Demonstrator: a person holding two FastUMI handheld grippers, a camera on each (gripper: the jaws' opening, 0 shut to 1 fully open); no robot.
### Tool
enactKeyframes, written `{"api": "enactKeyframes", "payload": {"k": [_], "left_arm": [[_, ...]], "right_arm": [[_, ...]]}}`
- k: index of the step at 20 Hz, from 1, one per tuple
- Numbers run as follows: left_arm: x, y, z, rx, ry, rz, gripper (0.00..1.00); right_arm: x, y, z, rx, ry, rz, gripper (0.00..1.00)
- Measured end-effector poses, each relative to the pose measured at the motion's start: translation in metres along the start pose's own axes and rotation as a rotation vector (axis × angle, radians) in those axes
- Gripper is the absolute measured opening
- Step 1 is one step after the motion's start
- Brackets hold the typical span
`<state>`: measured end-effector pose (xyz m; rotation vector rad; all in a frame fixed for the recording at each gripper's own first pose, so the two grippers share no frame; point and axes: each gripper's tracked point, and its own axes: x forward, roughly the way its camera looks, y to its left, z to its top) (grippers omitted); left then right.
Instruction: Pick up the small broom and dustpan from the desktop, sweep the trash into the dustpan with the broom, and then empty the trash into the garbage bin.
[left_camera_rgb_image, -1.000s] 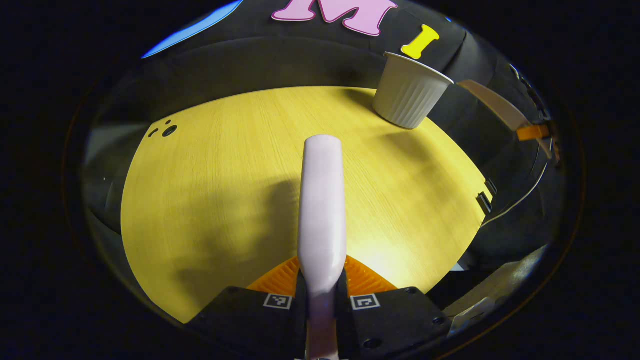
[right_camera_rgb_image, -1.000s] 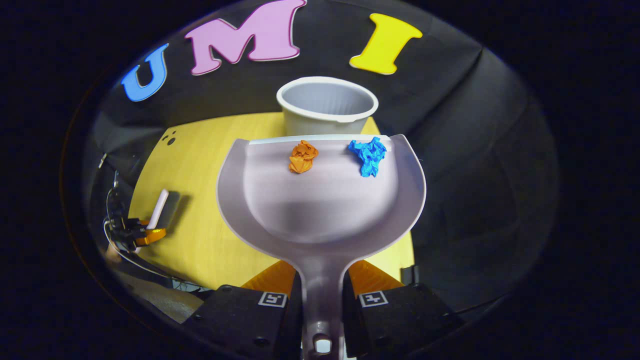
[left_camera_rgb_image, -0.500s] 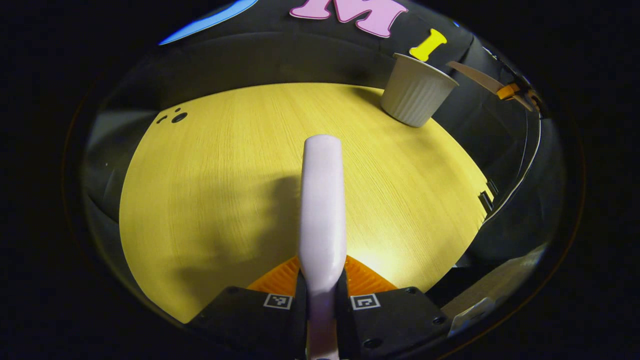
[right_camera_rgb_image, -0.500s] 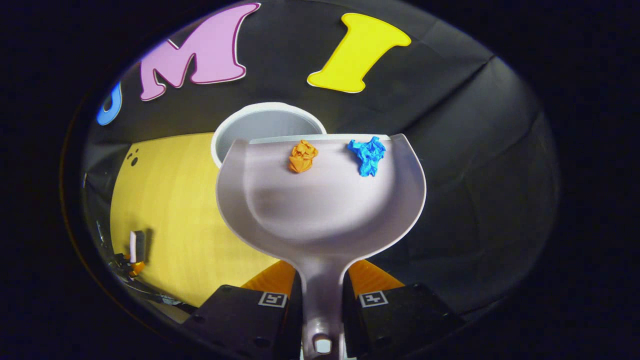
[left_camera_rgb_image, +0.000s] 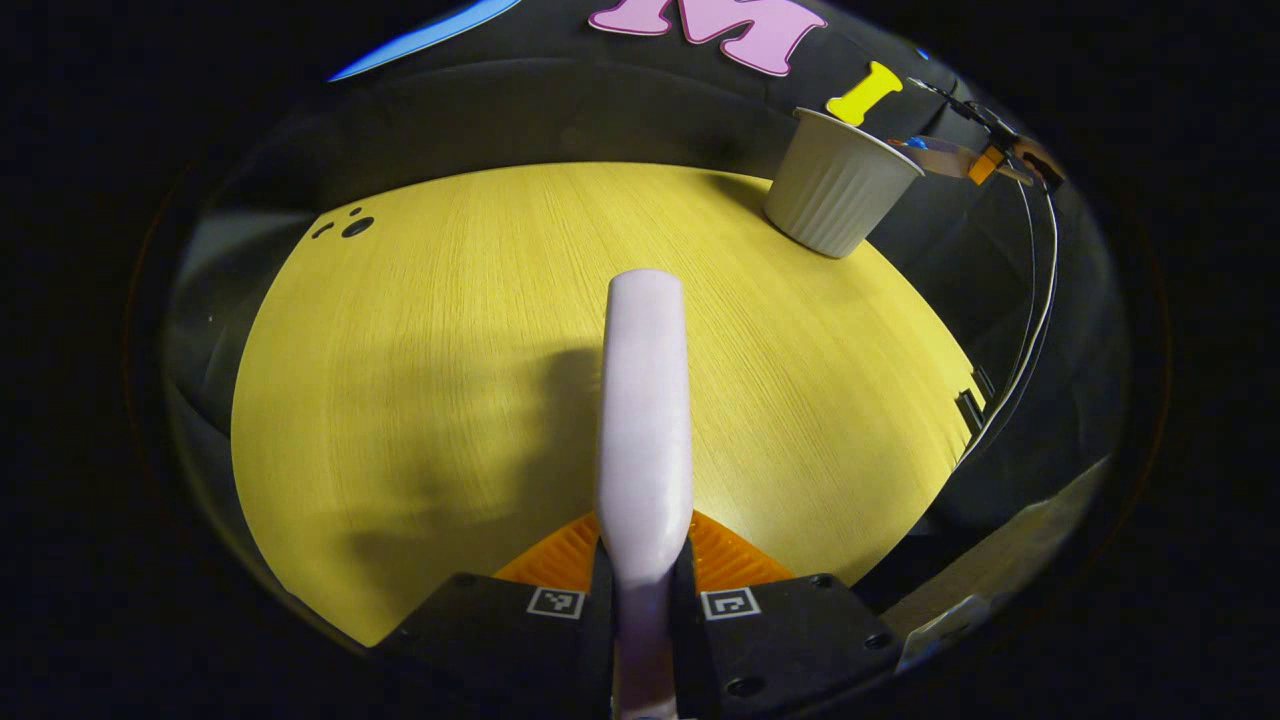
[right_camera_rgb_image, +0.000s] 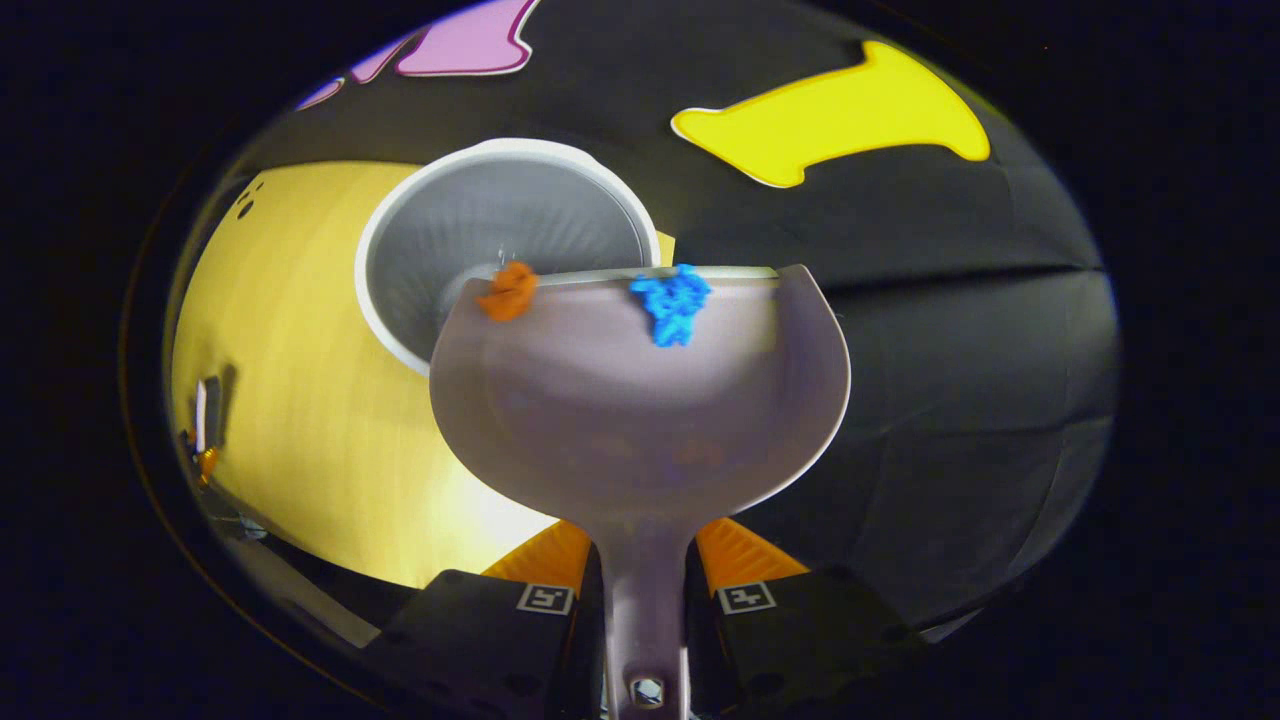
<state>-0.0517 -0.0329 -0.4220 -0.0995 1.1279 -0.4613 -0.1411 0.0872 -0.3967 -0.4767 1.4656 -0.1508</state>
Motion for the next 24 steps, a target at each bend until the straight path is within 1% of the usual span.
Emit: {"api": "enactKeyframes", "payload": {"k": [4, 5, 6, 8, 9, 10, 11, 13, 15, 16, 17, 18, 19, 20, 21, 22, 24], "left_arm": [[0.002, -0.002, 0.0, -0.022, 0.009, 0.005, 0.27], [0.003, -0.002, 0.0, -0.024, 0.012, 0.004, 0.27], [0.004, -0.003, 0.001, -0.024, 0.013, 0.004, 0.27], [0.004, -0.003, 0.002, -0.02, 0.016, 0.006, 0.28], [0.005, -0.004, 0.003, -0.015, 0.017, 0.009, 0.27], [0.005, -0.006, 0.004, -0.009, 0.018, 0.011, 0.27], [0.005, -0.007, 0.005, -0.003, 0.017, 0.014, 0.29], [0.002, -0.01, 0.009, 0.0, 0.011, 0.017, 0.27], [0.001, -0.012, 0.014, -0.008, 0.005, 0.023, 0.28], [0.0, -0.014, 0.016, -0.012, 0.004, 0.025, 0.27], [0.0, -0.016, 0.017, -0.012, 0.001, 0.03, 0.27], [-0.001, -0.017, 0.019, -0.008, -0.001, 0.035, 0.27], [-0.002, -0.018, 0.021, -0.002, -0.003, 0.04, 0.26], [-0.002, -0.02, 0.022, 0.004, -0.006, 0.044, 0.28], [-0.003, -0.021, 0.023, 0.012, -0.005, 0.052, 0.28], [-0.004, -0.021, 0.023, 0.019, -0.003, 0.062, 0.28], [-0.003, -0.024, 0.025, 0.029, 0.002, 0.071, 0.28]], "right_arm": [[-0.002, -0.001, 0.003, -0.021, 0.019, 0.009, 0.37], [-0.003, -0.001, 0.004, -0.023, 0.017, 0.01, 0.34], [-0.001, -0.002, 0.005, -0.032, 0.013, 0.009, 0.37], [0.001, -0.001, 0.006, -0.048, 0.007, -0.001, 0.37], [0.0, -0.001, 0.006, -0.055, 0.005, 0.001, 0.37], [-0.001, -0.001, 0.006, -0.056, -0.002, 0.001, 0.37], [-0.002, -0.001, 0.006, -0.054, -0.012, 0.001, 0.37], [-0.004, 0.001, 0.009, -0.037, -0.047, 0.011, 0.37], [-0.013, 0.009, 0.008, -0.028, -0.097, 0.039, 0.37], [-0.021, 0.016, 0.006, -0.026, -0.13, 0.056, 0.37], [-0.029, 0.023, 0.003, -0.026, -0.167, 0.076, 0.41], [-0.037, 0.032, -0.002, -0.027, -0.206, 0.094, 0.41], [-0.046, 0.043, -0.007, -0.034, -0.247, 0.109, 0.37], [-0.057, 0.054, -0.015, -0.047, -0.282, 0.127, 0.37], [-0.067, 0.07, -0.024, -0.057, -0.313, 0.148, 0.34], [-0.073, 0.089, -0.035, -0.069, -0.34, 0.173, 0.37], [-0.079, 0.134, -0.055, -0.085, -0.376, 0.242, 0.37]]}}
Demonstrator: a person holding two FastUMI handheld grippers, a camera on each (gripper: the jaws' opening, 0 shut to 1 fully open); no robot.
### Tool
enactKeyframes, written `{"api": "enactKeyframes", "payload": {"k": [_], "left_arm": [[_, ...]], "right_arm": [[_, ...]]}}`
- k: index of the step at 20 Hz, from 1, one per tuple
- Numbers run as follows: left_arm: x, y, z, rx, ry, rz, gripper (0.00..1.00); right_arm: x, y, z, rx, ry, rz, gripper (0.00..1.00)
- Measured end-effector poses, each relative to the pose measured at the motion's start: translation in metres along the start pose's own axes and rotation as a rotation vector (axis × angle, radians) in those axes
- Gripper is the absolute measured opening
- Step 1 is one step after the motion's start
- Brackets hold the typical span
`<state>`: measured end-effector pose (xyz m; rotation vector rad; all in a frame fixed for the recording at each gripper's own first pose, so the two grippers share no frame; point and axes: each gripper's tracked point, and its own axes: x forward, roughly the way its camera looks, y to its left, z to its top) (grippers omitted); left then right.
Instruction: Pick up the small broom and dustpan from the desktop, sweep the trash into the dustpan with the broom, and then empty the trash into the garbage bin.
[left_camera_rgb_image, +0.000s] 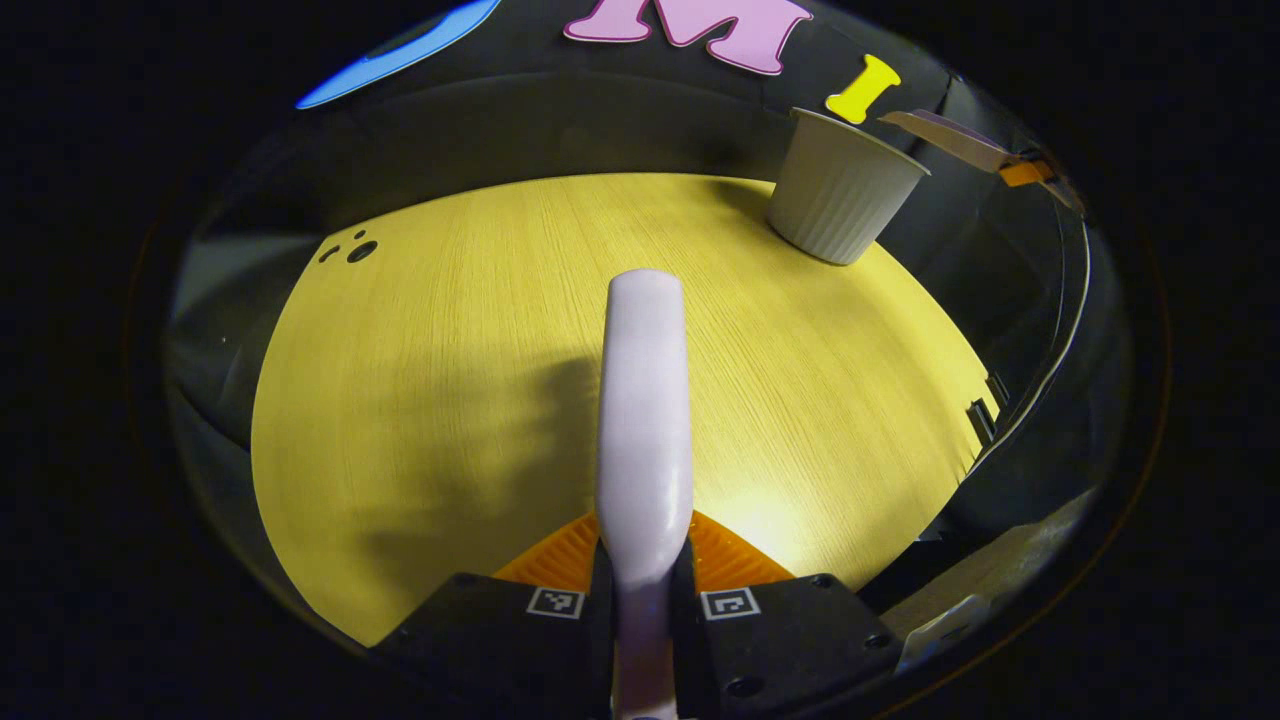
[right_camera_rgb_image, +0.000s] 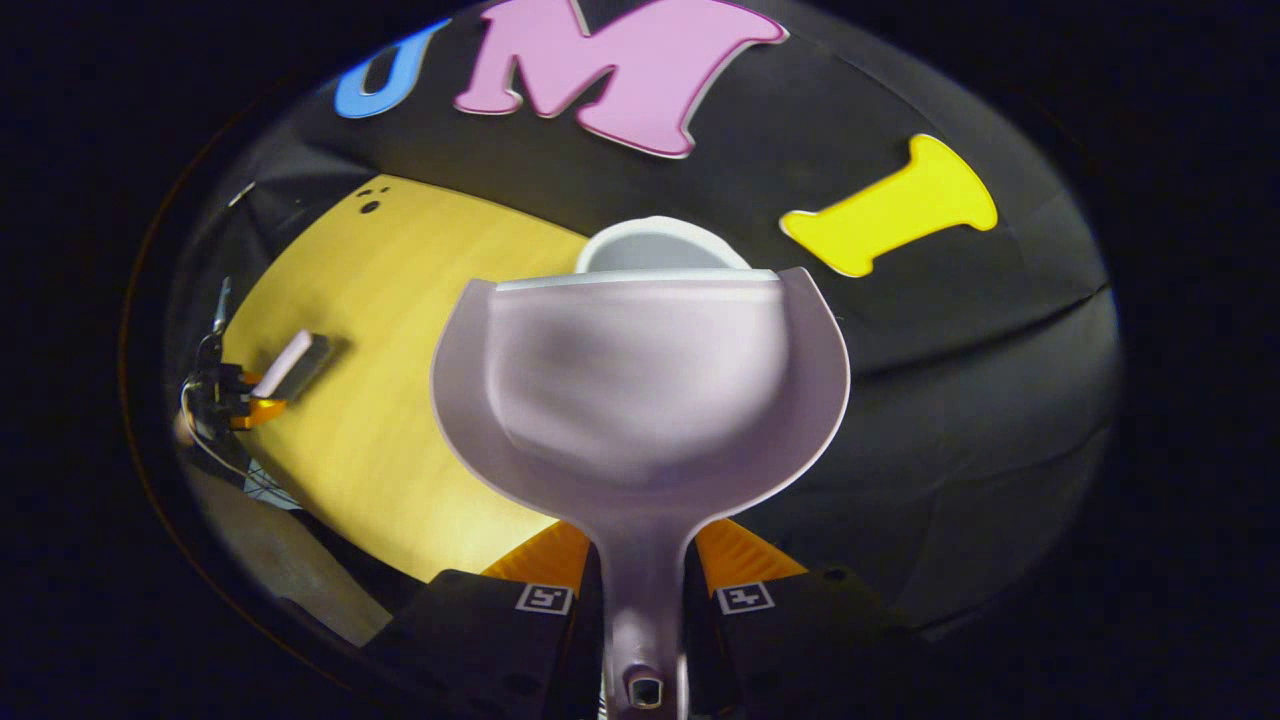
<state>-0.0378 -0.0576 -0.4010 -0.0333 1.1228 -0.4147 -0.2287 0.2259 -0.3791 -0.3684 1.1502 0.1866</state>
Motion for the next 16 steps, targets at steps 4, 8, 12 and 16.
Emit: {"api": "enactKeyframes", "payload": {"k": [4, 8, 12, 16], "left_arm": [[0.004, -0.001, 0.0, 0.027, 0.014, 0.027, 0.28], [0.014, 0.0, 0.0, 0.071, 0.036, 0.068, 0.28], [0.032, 0.006, 0.001, 0.118, 0.06, 0.075, 0.28], [0.045, 0.013, 0.0, 0.11, 0.079, 0.096, 0.27]], "right_arm": [[0.021, 0.103, -0.044, 0.034, -0.009, 0.157, 0.37], [0.077, 0.181, -0.109, 0.086, 0.087, 0.234, 0.37], [0.12, 0.207, -0.15, 0.108, 0.138, 0.237, 0.34], [0.138, 0.207, -0.158, 0.203, 0.144, 0.239, 0.41]]}}
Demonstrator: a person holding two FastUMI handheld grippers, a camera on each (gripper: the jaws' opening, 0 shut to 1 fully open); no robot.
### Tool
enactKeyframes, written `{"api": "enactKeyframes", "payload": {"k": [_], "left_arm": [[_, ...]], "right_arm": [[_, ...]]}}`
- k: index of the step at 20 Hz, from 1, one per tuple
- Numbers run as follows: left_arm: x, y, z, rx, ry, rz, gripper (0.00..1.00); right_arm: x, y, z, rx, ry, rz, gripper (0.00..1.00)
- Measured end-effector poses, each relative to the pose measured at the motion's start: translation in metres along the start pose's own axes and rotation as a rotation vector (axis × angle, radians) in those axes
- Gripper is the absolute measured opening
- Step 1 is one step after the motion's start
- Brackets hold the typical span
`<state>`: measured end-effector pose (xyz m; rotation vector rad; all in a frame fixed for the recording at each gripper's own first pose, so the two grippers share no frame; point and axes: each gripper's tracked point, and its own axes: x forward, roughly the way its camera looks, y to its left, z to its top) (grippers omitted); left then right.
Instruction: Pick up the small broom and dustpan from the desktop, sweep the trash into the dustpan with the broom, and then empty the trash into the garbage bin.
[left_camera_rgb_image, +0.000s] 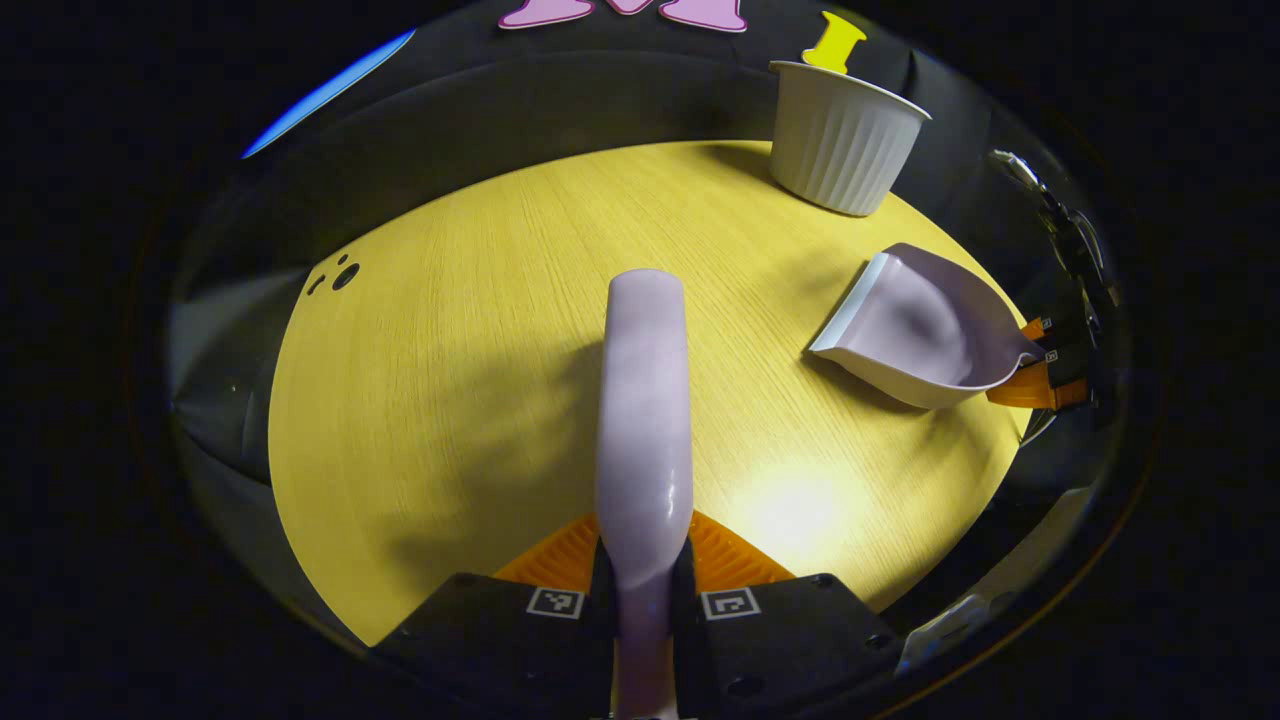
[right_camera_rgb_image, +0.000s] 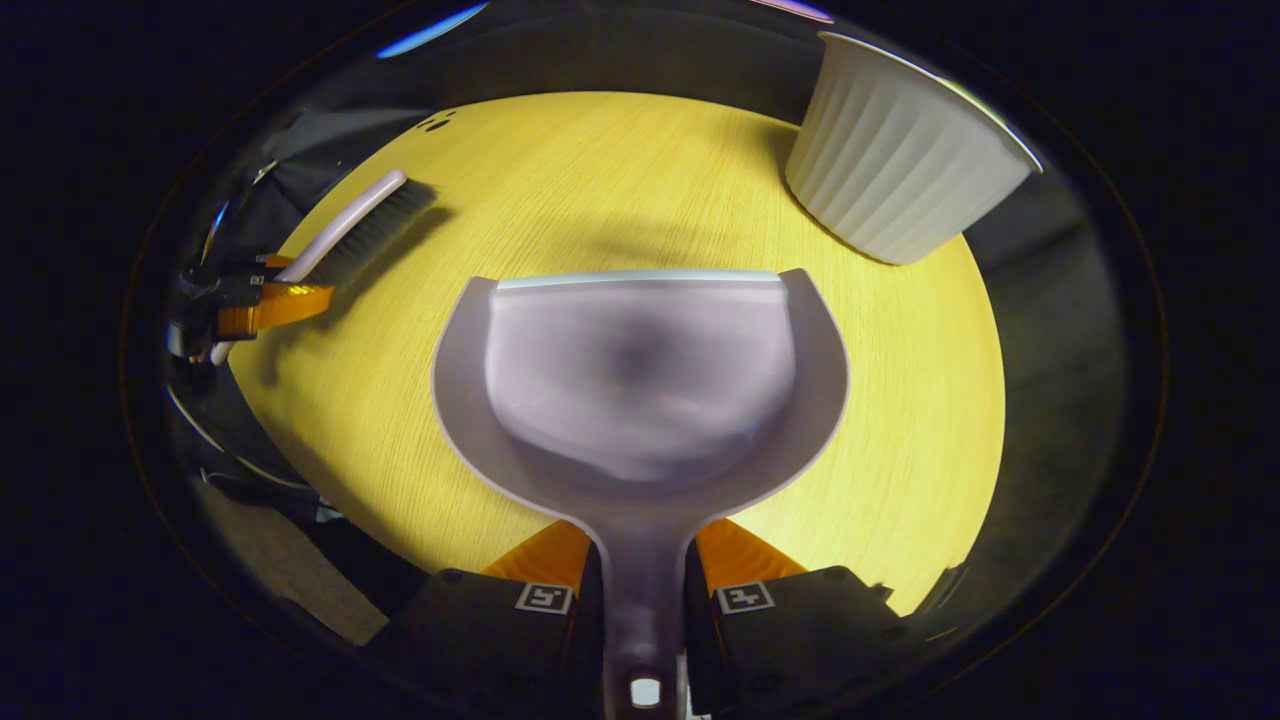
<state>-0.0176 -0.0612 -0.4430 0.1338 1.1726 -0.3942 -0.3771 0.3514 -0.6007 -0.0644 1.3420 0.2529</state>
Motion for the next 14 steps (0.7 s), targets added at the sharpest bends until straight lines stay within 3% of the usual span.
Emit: {"api": "enactKeyframes", "payload": {"k": [1, 7, 11, 13, 14], "left_arm": [[0.004, 0.003, 0.001, -0.001, 0.005, 0.006, 0.28], [0.013, 0.007, -0.002, 0.006, 0.036, 0.026, 0.3], [0.008, 0.012, 0.006, 0.057, 0.02, 0.056, 0.43], [-0.002, 0.014, 0.007, 0.063, 0.006, 0.08, 0.55], [-0.012, 0.014, 0.008, 0.057, -0.012, 0.091, 0.62]], "right_arm": [[0.004, -0.001, -0.003, 0.016, 0.005, 0.0, 0.37], [0.003, 0.002, -0.003, 0.04, -0.003, -0.004, 0.4], [0.001, 0.004, 0.0, 0.046, -0.023, 0.008, 0.48], [-0.009, 0.002, 0.005, 0.062, -0.055, 0.01, 0.45], [-0.022, -0.001, 0.009, 0.07, -0.081, 0.013, 0.51]]}}
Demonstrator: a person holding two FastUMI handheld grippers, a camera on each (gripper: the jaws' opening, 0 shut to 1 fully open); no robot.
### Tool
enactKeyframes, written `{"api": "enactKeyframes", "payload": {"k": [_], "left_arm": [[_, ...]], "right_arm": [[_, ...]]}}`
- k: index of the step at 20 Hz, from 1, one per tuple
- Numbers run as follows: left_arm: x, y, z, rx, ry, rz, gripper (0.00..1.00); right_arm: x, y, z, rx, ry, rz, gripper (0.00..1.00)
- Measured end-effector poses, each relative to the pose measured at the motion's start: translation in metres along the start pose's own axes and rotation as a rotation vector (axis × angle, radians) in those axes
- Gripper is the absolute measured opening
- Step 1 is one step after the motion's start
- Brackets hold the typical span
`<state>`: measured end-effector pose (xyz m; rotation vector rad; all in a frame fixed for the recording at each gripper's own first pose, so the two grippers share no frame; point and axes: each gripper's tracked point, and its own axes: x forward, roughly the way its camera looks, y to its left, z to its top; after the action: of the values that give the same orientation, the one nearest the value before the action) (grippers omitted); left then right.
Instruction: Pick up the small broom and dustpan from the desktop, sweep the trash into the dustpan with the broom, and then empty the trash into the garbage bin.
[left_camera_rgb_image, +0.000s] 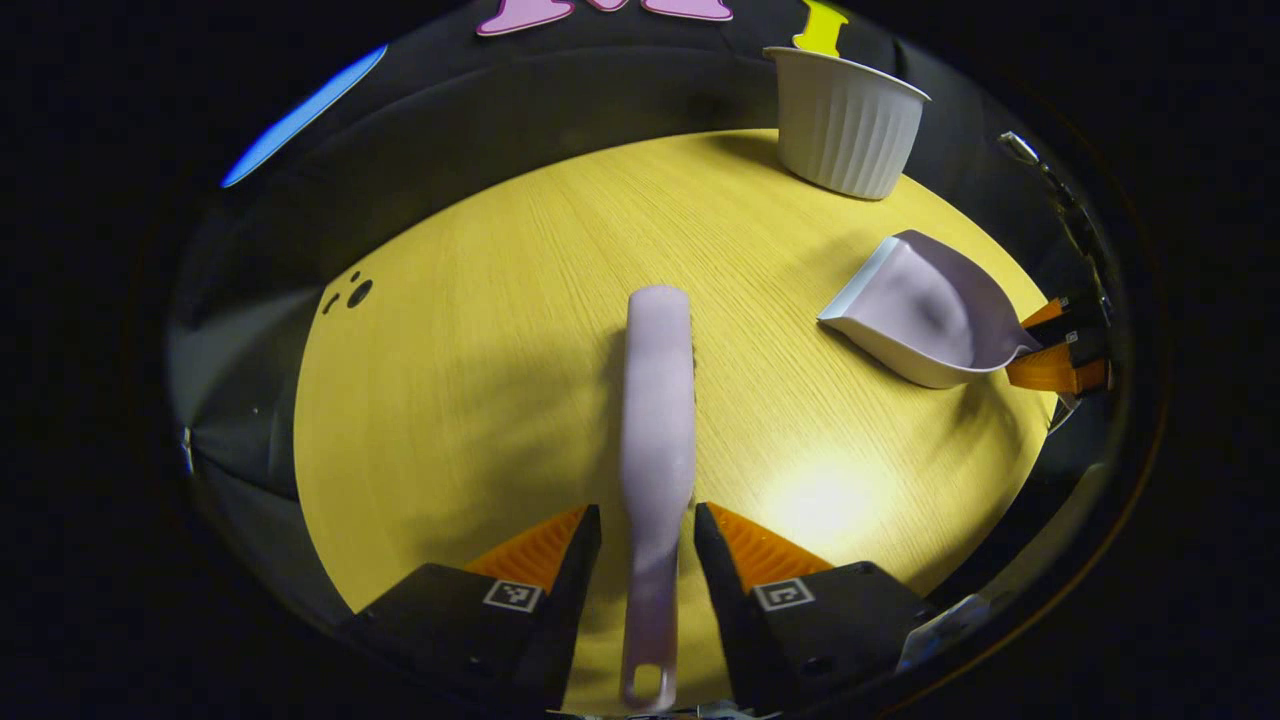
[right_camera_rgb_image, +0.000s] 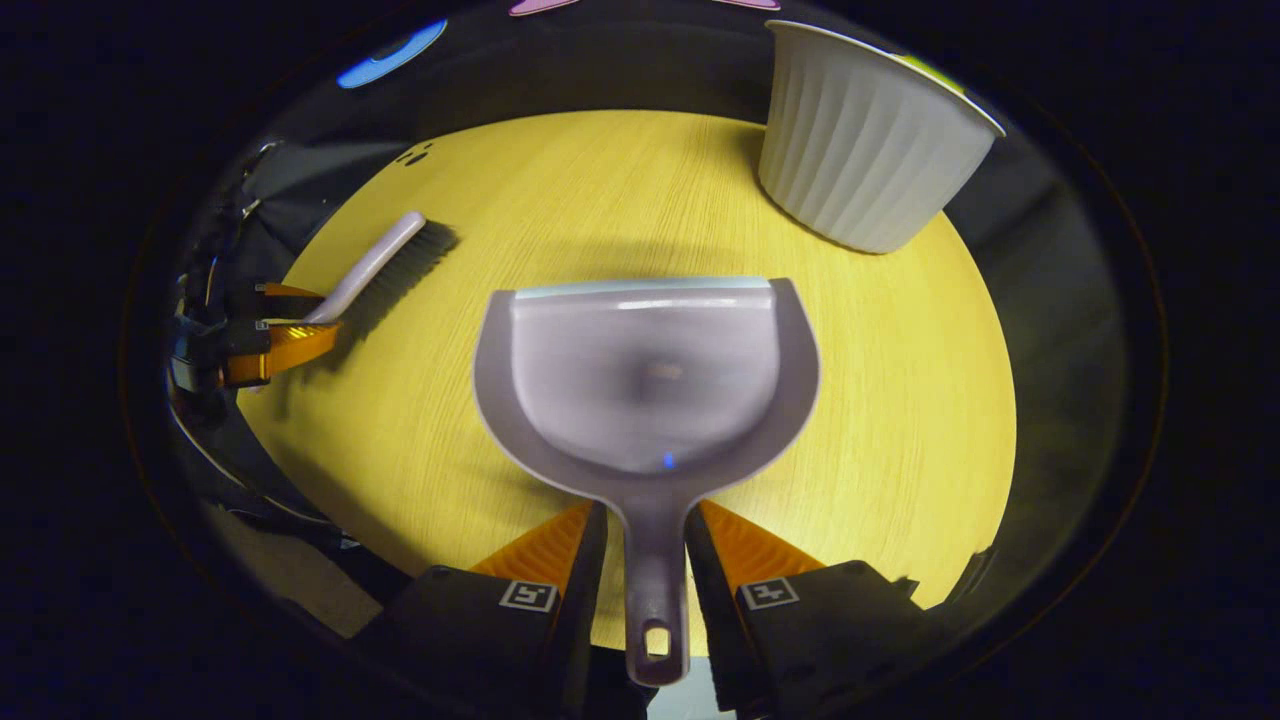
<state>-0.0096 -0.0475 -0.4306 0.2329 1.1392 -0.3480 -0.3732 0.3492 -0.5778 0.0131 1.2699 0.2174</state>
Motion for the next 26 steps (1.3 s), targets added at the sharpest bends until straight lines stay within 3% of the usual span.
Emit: {"api": "enactKeyframes", "payload": {"k": [3, 4, 5, 6, 10, 13, 16, 21, 26], "left_arm": [[-0.032, 0.003, 0.009, -0.026, -0.063, 0.016, 0.69], [-0.044, 0.002, 0.015, -0.038, -0.091, 0.014, 0.7], [-0.057, 0.003, 0.024, -0.054, -0.128, 0.014, 0.7], [-0.071, 0.004, 0.034, -0.072, -0.17, 0.013, 0.7], [-0.142, 0.023, 0.094, -0.149, -0.431, 0.035, 0.69], [-0.206, 0.032, 0.147, -0.176, -0.667, 0.053, 0.69], [-0.26, 0.037, 0.178, -0.179, -0.827, 0.055, 0.69], [-0.313, 0.038, 0.2, -0.129, -0.988, 0.063, 0.69], [-0.306, 0.021, 0.2, -0.137, -0.972, 0.001, 0.69]], "right_arm": [[-0.035, 0.003, 0.023, 0.061, -0.101, 0.039, 0.5], [-0.048, 0.003, 0.031, 0.064, -0.138, 0.038, 0.43], [-0.061, 0.003, 0.04, 0.058, -0.177, 0.034, 0.49], [-0.074, 0.005, 0.052, 0.048, -0.226, 0.035, 0.49], [-0.132, 0.033, 0.112, 0.012, -0.484, 0.064, 0.49], [-0.182, 0.044, 0.159, -0.047, -0.7, 0.03, 0.49], [-0.231, 0.054, 0.183, -0.09, -0.859, -0.011, 0.49], [-0.272, 0.065, 0.215, -0.076, -0.979, -0.061, 0.49], [-0.277, 0.072, 0.215, -0.049, -0.973, -0.07, 0.49]]}}
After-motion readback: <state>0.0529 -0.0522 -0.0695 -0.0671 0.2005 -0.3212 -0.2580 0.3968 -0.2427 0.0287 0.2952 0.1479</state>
